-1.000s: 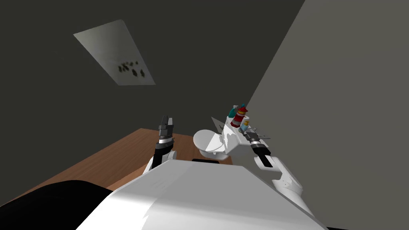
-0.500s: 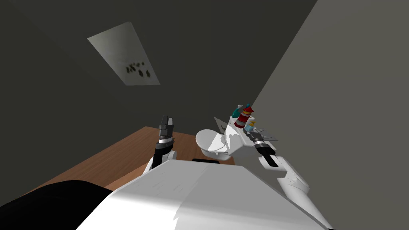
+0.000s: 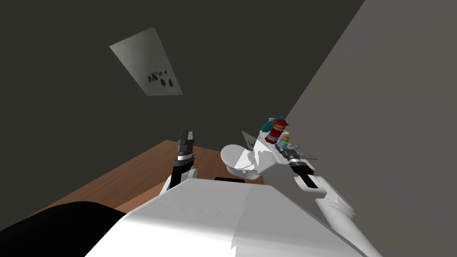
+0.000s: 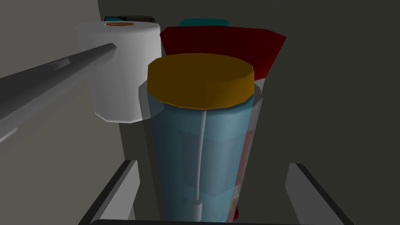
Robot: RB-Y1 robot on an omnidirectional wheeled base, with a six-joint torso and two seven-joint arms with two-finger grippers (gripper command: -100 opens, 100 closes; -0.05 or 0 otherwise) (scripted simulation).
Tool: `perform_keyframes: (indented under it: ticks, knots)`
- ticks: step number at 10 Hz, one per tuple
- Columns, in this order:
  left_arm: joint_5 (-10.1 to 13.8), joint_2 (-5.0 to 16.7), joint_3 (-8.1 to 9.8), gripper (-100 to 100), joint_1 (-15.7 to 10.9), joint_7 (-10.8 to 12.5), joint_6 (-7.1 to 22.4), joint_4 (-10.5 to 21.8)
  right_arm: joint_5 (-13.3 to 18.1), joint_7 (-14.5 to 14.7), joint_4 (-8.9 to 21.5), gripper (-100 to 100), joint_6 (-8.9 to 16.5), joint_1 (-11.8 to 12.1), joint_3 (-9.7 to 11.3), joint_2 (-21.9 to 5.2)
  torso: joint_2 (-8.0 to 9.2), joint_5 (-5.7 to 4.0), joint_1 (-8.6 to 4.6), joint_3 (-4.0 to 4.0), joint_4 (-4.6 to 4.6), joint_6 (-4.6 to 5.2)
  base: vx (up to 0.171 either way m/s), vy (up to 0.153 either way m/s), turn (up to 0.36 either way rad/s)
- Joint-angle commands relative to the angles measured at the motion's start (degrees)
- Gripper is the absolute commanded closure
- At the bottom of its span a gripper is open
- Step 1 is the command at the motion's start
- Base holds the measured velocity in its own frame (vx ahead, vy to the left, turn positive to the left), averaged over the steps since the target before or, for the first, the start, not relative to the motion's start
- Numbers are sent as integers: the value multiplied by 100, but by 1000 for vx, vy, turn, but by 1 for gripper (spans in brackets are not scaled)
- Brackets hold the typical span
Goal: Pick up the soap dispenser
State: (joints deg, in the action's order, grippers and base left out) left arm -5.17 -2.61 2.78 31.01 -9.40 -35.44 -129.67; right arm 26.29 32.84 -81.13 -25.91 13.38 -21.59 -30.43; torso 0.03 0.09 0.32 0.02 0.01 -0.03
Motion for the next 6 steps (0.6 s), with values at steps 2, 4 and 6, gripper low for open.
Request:
perform_keyframes:
  ticks: [2,4,6]
  knots:
    - [0,0,0,0,0,0,0,0,-58,1,428,-100,-138,-81,-52,-104,1,0,0,0,0,3,-8,48,30]
    - [0,0,0,0,0,0,0,0,-183,3,783,-100,-397,-217,-167,-328,2,-1,-4,1,0,0,-14,64,89]
    - [0,0,1,0,1,0,0,0,-308,5,1108,-100,-656,-353,-282,-552,0,-3,-13,0,-1,5,-1,51,48]
